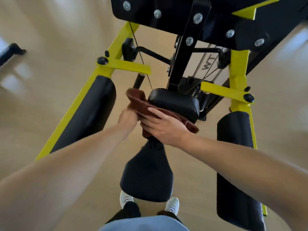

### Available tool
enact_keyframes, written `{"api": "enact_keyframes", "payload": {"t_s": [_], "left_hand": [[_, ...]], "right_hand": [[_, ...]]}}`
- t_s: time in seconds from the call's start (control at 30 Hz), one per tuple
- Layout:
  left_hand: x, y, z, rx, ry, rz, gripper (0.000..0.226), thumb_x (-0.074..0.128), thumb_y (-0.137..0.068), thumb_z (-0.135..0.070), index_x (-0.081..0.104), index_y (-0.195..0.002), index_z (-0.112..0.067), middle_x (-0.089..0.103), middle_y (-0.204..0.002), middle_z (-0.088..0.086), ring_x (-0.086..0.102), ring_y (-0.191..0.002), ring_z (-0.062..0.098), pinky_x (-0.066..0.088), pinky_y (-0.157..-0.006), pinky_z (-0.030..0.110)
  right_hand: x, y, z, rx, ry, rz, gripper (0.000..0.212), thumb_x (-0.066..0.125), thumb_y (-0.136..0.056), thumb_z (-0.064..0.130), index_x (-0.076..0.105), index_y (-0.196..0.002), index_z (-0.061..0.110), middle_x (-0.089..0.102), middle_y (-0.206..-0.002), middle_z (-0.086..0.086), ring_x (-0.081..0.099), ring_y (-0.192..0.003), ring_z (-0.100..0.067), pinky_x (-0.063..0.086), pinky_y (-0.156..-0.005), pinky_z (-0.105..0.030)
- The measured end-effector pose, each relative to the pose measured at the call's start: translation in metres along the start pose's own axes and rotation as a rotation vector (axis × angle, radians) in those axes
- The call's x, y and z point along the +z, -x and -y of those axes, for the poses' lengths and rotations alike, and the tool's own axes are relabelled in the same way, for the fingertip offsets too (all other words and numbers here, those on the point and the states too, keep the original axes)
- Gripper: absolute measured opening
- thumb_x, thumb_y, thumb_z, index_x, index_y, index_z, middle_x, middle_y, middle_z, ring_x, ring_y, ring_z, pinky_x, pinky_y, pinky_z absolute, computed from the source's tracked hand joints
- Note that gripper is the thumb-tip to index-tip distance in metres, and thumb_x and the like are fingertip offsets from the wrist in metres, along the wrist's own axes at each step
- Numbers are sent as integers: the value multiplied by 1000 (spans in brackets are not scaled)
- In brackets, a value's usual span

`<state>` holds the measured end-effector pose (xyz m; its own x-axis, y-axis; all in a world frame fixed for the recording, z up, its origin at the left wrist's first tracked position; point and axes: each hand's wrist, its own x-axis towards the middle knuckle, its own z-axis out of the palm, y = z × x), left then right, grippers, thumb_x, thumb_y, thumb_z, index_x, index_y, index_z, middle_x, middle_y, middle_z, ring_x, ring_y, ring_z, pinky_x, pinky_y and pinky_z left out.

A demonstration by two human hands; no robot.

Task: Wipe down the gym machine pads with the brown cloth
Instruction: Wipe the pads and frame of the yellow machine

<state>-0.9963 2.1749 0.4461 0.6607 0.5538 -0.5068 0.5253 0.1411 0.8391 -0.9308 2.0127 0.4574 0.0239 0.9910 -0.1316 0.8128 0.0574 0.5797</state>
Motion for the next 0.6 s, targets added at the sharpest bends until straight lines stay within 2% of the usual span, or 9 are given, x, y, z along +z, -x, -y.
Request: {"api": "enact_keyframes", "payload": {"t_s": [0.03, 0.13, 0.2, 0.3, 0.37, 0.43, 0.5, 0.6], "left_hand": [[1, 0, 17, -42, -15, -4, 31, 39, -95, -39, 66, -99, -24, 70, -107, 5, 66, -101, 28, 53, -95, 45], [-4, 12, 59, -113, -213, 65, 52, 42, -89, -46, 62, -125, -14, 65, -127, 12, 60, -114, 32, 48, -100, 41], [-8, 22, 78, -133, -320, 97, 49, 44, -98, -44, 59, -131, -11, 62, -130, 10, 57, -120, 32, 44, -99, 36], [-9, 31, 97, -176, -321, 188, 48, 42, -102, -39, 56, -135, -8, 59, -133, 13, 54, -123, 33, 42, -107, 42], [-7, 30, 92, -148, -256, 137, 42, 42, -103, -31, 58, -130, -4, 60, -131, 16, 56, -120, 35, 44, -106, 45], [-1, 26, 72, -91, -88, 20, 39, 41, -103, -28, 61, -123, -2, 64, -125, 20, 60, -115, 38, 49, -101, 46], [4, 24, 41, -56, 80, -108, 42, 38, -104, -37, 63, -120, -6, 68, -114, 13, 64, -105, 31, 51, -97, 43], [9, 21, 10, -3, 148, -232, 45, 35, -103, -44, 63, -116, -12, 69, -105, 6, 65, -97, 24, 51, -96, 45]], "right_hand": [[9, 0, 8, -69, 59, 58, 57, 37, -100, 27, 31, -156, 15, 21, -165, -10, 6, -154, -31, -14, -121, -54], [32, 8, 30, -192, 162, 190, 60, 32, -102, 27, 20, -159, 13, 12, -167, -11, 3, -155, -30, -17, -119, -55], [40, 17, 32, -262, 193, 234, 61, 33, -102, 27, 17, -159, 12, 8, -167, -11, 0, -155, -30, -19, -118, -56], [35, 32, 21, -343, 231, 241, 62, 35, -102, 28, 17, -159, 13, 12, -167, -7, 2, -155, -27, -26, -113, -58], [22, 39, 4, -295, 201, 244, 61, 34, -102, 29, 19, -159, 14, 18, -166, -5, 6, -155, -26, -31, -110, -58], [2, 40, -19, -187, 165, 178, 61, 36, -101, 29, 21, -159, 17, 23, -165, -5, 10, -154, -27, -30, -112, -56], [-21, 33, -45, -79, 111, 50, 61, 38, -99, 28, 25, -158, 21, 27, -163, -4, 14, -153, -29, -23, -117, -55], [-51, 16, -61, 57, 42, -16, 58, 32, -97, 26, 32, -155, 25, 27, -163, -8, 16, -152, -34, -6, -122, -57]]}}
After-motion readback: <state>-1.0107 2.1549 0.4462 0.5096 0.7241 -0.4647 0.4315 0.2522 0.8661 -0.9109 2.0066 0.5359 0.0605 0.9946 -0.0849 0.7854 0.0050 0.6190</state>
